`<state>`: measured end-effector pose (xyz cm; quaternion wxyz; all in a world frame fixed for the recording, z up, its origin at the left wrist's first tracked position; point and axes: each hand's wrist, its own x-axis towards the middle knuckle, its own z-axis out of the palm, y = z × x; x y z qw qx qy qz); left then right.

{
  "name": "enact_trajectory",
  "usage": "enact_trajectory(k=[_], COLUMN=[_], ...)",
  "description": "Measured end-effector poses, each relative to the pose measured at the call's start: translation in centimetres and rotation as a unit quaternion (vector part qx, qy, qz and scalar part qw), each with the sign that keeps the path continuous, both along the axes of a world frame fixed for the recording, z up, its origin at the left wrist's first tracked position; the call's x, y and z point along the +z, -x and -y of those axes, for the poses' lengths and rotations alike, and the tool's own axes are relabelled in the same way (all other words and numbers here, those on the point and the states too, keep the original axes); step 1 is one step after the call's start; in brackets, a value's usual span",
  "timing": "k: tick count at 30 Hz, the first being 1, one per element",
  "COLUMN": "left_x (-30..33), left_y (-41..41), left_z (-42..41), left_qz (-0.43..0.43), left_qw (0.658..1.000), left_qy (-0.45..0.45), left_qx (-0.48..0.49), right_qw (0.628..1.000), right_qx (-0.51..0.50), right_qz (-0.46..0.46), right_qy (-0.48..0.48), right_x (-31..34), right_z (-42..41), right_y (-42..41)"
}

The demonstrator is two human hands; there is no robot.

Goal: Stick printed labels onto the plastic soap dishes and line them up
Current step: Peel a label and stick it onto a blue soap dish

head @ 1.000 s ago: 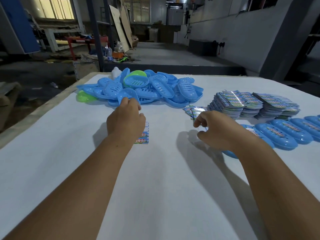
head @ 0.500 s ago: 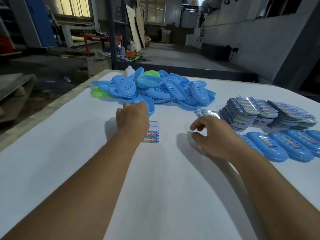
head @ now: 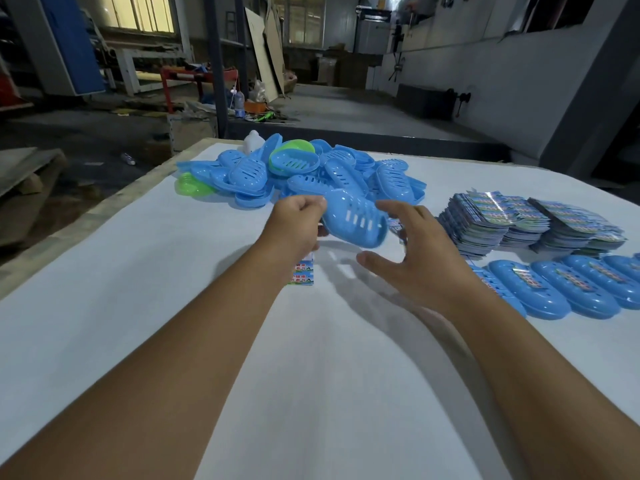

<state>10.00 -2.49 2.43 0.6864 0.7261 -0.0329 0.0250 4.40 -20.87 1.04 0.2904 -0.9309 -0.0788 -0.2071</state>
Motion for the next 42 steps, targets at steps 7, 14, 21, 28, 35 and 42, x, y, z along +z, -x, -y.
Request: enact_trajectory(k=[7,14,21,28,35,42], left_x=[0.1,0.0,-0.6,0.0,0.4,0.0], left_y=[1.0,1.0,1.0,1.1,0.7,-0.1], left_z=[0.5,-0.6,-1.8,-2.1,-2.5,-2.9], left_qz=[-0.159,-0.051,0.035,-0.008,-0.030,-0.050], left_qw=[0.979,0.989,0.810,0.853,0.882,0.922], left_qy=[0.105,-0.139,-0.580,-0.522,-0.470,-0.382], left_qx=[-0.073,-0.018,0.085,0.025,0.025,0.037], right_qw=[0.999,0.995,0.990,0.990,0.990,0.990], right_qx=[0.014,0.055,0.051,0.055,0.056,0.061], right_qz=[-0.029,-0.080,-0.127,-0.125,-0.123,-0.122], right_qy=[0.017,-0.037,0.024,0.028,0.039,0.038], right_x=[-0.4,-0.3,-0.5,-0.6,-0.5,-0.6], right_z=[0.6,0.8,0.9,1.0,0.9,0.9], right_y=[-0.6,-0.7,-0.7,-0.6,-0.7,-0.7])
